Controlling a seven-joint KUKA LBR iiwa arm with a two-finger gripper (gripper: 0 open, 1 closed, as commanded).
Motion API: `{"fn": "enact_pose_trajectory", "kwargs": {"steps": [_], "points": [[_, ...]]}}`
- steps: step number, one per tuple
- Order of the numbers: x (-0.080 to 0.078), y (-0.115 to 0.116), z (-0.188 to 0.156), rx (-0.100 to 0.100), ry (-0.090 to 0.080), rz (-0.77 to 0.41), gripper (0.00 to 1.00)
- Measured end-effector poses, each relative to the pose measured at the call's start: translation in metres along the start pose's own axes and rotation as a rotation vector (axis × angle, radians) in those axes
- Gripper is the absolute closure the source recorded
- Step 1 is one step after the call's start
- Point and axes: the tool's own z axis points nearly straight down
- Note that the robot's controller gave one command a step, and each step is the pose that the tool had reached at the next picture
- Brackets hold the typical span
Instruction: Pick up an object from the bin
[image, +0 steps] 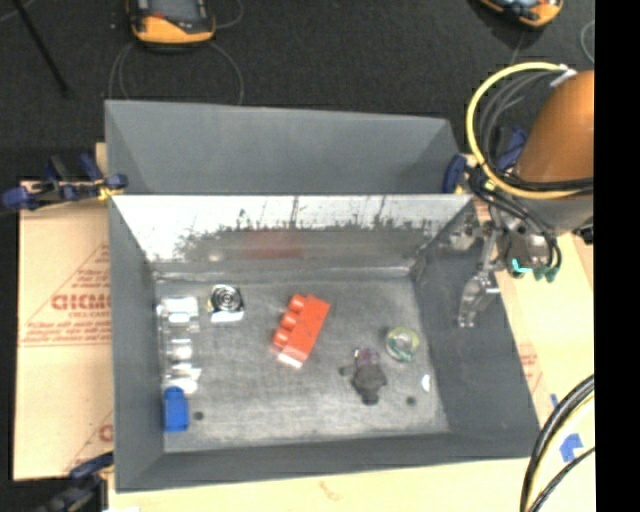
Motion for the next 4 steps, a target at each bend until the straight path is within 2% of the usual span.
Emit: {"fn": "enact_pose_trajectory", "kwargs": {"steps": [1,2,3,4], "points": [[0.046,0.029,0.141,-0.002,0.002,-0.084,0.0],[0.043,0.028,0.137,0.0,-0.007,-0.088,1.0],[0.043,0.028,0.137,0.001,-0.007,-0.089,0.0],[0.063,0.057,0.162,0.008,-0.018,-0.305,0.0]]}}
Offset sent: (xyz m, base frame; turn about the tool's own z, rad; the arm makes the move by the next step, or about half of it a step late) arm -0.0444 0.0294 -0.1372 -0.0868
